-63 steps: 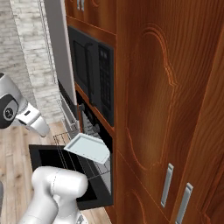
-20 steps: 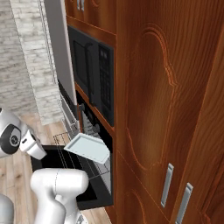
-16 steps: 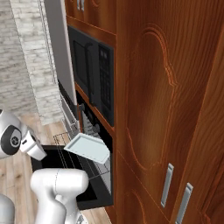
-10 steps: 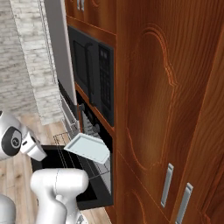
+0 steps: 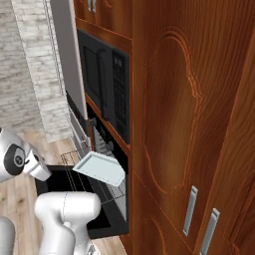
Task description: Take the baked cake out of the oven and place it on the plate for cooling. Then close the oven door.
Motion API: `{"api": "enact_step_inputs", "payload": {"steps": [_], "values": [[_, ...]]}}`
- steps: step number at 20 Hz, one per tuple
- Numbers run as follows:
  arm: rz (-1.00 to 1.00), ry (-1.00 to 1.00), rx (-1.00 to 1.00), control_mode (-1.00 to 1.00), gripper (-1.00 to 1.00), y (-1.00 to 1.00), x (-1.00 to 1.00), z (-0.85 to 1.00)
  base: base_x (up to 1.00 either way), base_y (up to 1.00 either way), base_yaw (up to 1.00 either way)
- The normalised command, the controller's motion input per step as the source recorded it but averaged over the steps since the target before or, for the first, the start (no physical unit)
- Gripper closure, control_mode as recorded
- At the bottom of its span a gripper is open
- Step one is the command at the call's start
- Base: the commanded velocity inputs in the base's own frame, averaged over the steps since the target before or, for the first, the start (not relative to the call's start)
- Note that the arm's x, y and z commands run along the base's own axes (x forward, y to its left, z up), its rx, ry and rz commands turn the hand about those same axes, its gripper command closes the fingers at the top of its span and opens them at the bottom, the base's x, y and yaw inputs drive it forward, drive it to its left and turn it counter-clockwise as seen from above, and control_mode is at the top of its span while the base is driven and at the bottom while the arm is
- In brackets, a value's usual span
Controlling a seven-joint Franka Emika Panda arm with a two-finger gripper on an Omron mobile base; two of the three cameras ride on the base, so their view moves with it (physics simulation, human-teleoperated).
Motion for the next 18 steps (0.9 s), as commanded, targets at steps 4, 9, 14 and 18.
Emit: {"api": "enact_step_inputs", "payload": {"steps": [4, 9, 14, 18], "values": [[0.00, -0.04, 0.00, -1.00, -1.00, 0.03, 0.39, -0.20, 0.00, 0.00, 0.00], [0.00, -0.03, 0.00, -1.00, -1.00, 0.00, 0.27, -0.30, 0.00, 0.00, 0.00], [0.00, -0.04, 0.00, -1.00, -1.00, 0.00, 0.21, -0.35, 0.00, 0.00, 0.00], [0.00, -0.04, 0.00, -1.00, -1.00, 0.00, 0.20, -0.35, 0.00, 0.00, 0.00]]}}
